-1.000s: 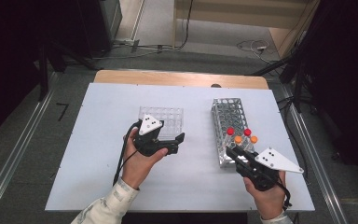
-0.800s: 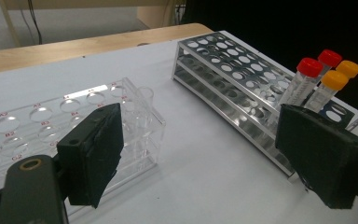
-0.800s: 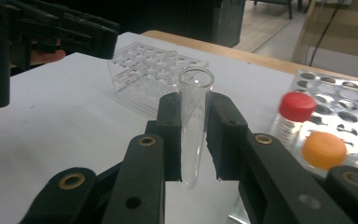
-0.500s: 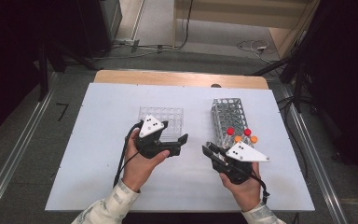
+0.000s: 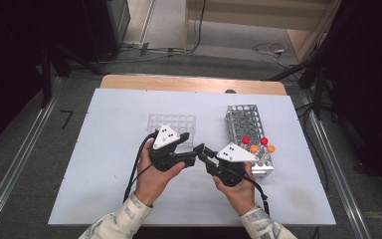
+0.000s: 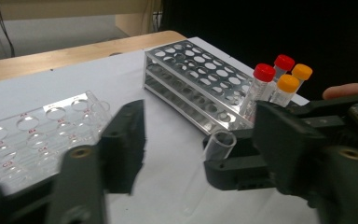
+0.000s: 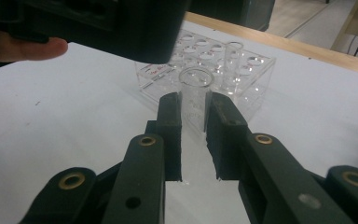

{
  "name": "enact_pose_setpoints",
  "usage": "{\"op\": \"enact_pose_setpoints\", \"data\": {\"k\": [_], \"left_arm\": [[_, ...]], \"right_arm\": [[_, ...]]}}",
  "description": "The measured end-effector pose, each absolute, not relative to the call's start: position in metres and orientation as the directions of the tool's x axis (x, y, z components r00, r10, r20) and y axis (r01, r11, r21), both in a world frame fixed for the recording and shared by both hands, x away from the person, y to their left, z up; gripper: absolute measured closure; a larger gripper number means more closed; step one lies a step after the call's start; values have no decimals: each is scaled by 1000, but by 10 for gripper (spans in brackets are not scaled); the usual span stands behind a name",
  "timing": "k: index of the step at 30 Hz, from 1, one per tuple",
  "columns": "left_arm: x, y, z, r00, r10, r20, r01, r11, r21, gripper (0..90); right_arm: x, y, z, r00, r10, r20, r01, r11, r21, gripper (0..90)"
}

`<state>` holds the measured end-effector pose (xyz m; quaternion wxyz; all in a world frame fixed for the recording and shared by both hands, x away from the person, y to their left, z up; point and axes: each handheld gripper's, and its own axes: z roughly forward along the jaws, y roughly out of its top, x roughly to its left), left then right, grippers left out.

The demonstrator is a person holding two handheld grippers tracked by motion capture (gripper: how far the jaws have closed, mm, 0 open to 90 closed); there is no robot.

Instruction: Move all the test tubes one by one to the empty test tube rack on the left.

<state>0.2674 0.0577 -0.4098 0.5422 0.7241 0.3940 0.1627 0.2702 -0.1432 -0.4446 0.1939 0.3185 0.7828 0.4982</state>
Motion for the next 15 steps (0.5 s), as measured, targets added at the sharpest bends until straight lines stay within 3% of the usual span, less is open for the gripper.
{"op": "enact_pose_setpoints", "data": {"k": [15], "left_arm": [[270, 53, -416, 647, 742, -175, 416, -151, 897, 670]], "right_arm": [[272, -133, -446, -732, 681, 0, 294, 315, 902, 732]]}}
